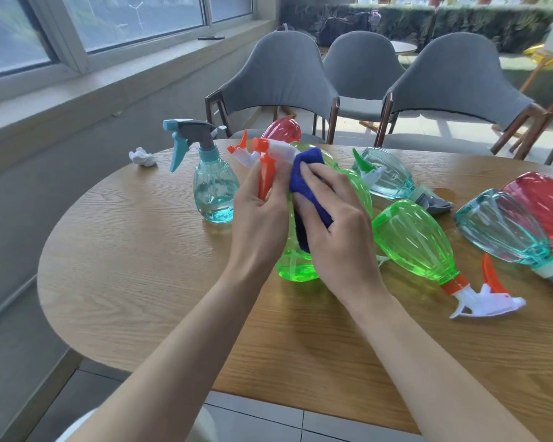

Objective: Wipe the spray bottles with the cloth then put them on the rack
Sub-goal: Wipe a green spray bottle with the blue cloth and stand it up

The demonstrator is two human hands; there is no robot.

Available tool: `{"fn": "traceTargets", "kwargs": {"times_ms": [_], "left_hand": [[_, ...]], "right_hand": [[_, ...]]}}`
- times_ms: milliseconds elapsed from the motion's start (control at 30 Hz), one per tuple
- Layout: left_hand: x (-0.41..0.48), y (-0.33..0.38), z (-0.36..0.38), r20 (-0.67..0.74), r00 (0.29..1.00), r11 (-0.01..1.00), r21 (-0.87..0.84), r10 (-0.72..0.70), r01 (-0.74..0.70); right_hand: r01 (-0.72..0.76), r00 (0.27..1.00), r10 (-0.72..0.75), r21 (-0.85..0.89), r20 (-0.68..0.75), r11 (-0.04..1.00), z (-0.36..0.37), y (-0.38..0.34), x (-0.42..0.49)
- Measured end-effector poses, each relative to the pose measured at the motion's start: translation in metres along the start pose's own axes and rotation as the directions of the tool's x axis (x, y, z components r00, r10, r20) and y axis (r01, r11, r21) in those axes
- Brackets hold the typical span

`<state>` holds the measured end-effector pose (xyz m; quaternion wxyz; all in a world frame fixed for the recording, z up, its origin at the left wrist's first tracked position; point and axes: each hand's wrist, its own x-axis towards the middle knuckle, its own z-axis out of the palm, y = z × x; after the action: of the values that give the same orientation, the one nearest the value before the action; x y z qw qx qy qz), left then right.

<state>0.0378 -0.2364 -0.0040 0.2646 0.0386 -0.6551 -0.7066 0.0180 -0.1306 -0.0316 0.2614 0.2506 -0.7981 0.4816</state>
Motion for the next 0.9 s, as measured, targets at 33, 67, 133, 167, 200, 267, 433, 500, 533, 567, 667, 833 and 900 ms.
{"fn": "traceTargets", "kwargs": {"times_ms": [33,67,133,167,200,267,433,500,533,567,667,833,900], "left_hand": [[-0.001,0.000,0.002,0.018,1.000,1.000,0.004,0.015,-0.015],[-0.003,-0.001,0.003,0.032,0.999,1.000,0.010,0.025,-0.025],[-0.004,-0.001,0.005,0.044,0.999,1.000,0.012,0.021,-0.022],[-0.003,0.000,0.005,0.048,0.999,1.000,0.002,0.009,-0.010],[-0.002,0.001,0.004,0.050,0.999,1.000,-0.021,-0.002,0.003],[0.000,0.002,0.003,0.042,0.999,0.998,-0.055,-0.007,0.010],[-0.001,0.001,0.004,0.060,0.997,0.999,-0.028,0.039,-0.037],[-0.001,0.001,0.005,0.068,0.997,0.999,-0.015,0.040,-0.039],[-0.001,0.001,0.005,0.068,0.997,0.999,-0.015,0.036,-0.035],[0.000,0.000,0.006,0.065,0.997,0.999,-0.013,0.032,-0.031],[-0.001,-0.001,0.005,0.062,0.998,0.999,-0.010,0.032,-0.031],[-0.001,-0.004,0.005,0.063,0.997,0.999,-0.001,0.038,-0.038],[-0.001,-0.005,0.006,0.052,0.997,0.999,-0.012,0.050,-0.049]], "right_hand": [[-0.057,0.998,0.057,0.026,-0.010,0.998,-0.001,0.001,0.002],[-0.095,0.995,0.096,0.044,-0.021,0.994,-0.002,0.002,0.004],[-0.088,0.996,0.090,0.050,-0.029,0.995,-0.001,0.000,0.001],[-0.051,0.998,0.052,0.033,-0.025,0.998,0.001,-0.002,-0.002],[0.011,1.000,-0.011,-0.003,-0.016,1.000,0.003,-0.004,-0.006],[0.171,0.985,-0.171,-0.081,0.008,0.982,0.008,-0.005,-0.012],[0.223,0.975,-0.224,-0.088,0.003,0.971,0.006,0.001,-0.007],[0.164,0.986,-0.166,-0.062,-0.028,0.984,0.006,0.002,-0.007],[0.134,0.990,-0.136,-0.044,-0.043,0.990,0.006,0.000,-0.007],[0.105,0.993,-0.106,-0.023,-0.054,0.994,0.006,-0.001,-0.006],[-0.006,0.997,0.013,0.079,-0.081,0.997,0.005,-0.004,-0.002],[-0.135,0.984,0.156,0.218,-0.085,0.967,-0.001,-0.004,0.009],[-0.071,0.992,0.086,0.149,-0.096,0.986,0.003,-0.008,0.003]]}}
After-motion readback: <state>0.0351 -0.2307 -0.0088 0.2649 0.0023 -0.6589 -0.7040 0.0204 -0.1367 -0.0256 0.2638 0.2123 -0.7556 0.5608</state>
